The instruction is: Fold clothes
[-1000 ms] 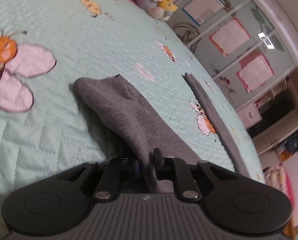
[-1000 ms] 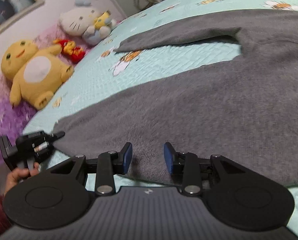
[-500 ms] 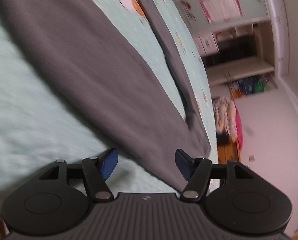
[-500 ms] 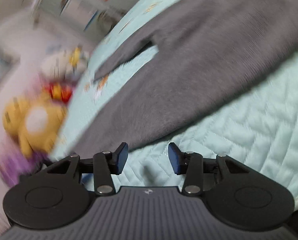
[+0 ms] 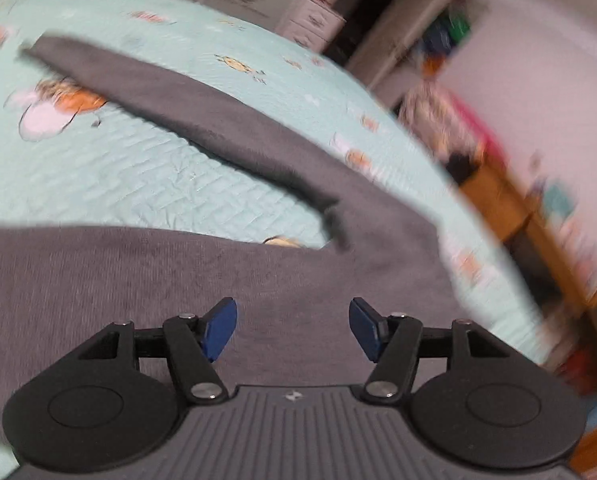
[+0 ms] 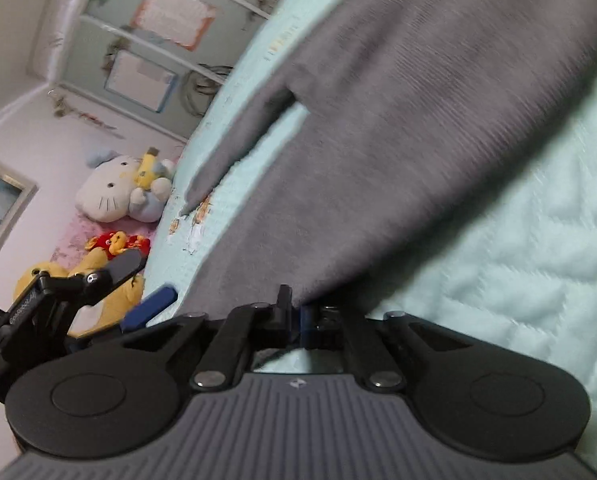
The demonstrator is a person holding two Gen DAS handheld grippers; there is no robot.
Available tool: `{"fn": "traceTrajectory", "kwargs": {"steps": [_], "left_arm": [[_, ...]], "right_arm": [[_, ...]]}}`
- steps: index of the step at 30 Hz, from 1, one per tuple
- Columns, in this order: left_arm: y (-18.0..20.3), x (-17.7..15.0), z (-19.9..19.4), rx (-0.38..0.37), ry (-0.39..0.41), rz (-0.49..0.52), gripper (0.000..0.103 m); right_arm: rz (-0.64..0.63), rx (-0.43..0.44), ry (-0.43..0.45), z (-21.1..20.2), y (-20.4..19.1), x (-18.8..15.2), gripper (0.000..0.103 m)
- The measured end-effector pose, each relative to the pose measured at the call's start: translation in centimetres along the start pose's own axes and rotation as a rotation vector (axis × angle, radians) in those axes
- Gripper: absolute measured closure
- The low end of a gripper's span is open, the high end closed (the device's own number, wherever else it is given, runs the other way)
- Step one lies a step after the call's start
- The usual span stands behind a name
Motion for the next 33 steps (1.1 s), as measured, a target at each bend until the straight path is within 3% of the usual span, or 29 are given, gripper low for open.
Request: {"fn": "traceTrajectory", "kwargs": {"steps": [2, 4, 9, 12, 18, 21, 25, 29, 33], "left_arm": [[-1.2, -0.6, 1.3, 0.047, 0.004, 0.039, 0.048], [-2.0, -1.0, 1.8, 0.063, 0.008, 0.052, 0.049], [-1.9, -0.5, 1.4, 0.031, -0.036, 0.009, 0.048], [-1.7, 0.0, 1.0, 0.003, -0.057, -0.021, 0.049], [-1.1, 4.2, 1.8, -0.064, -0.009, 0.014, 0.042], [-1.0, 6.4, 3.0, -0.093, -0.004, 0.029, 0.043], [-1.8, 9.3, 6.2, -0.191, -0.101, -0.026, 0.044], [-1.7, 10.6, 9.6, -0.283, -0.310, -0.065, 0.044], [-0.6, 10.0, 12.7, -0.315, -0.523, -0.020, 0.044]], "right_arm": [[-0.001, -0.010, 0.000, 0.3, -0.1, -0.2, 0.102], [0.000, 0.002, -0.018, 0.2, 0.0, -0.2, 0.102], [-0.006, 0.048, -0.087, -0.3, 0.3, 0.0, 0.099], [-0.094, 0.077, -0.136, -1.7, -0.3, 0.5, 0.095], [-0.300, 0.139, -0.155, -4.6, -2.0, 3.1, 0.095], [-0.345, 0.171, -0.106, -2.3, -3.4, 5.7, 0.095], [-0.392, 0.245, -0.098, 2.9, -5.1, 7.8, 0.095], [-0.415, 0.244, -0.141, 6.9, -5.2, 7.5, 0.095], [-0.473, 0.217, -0.168, 8.0, -3.3, 4.9, 0.100]]}}
Point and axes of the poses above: each gripper's, at about its wrist camera, not at the fingertips, and z roughly the way its jaws point, y to its right, x to its top, the point moved 8 cm from there along z, roughly the way its jaws point, and after that the axes turned 9 degrees about -z, right-handed, at the moved point
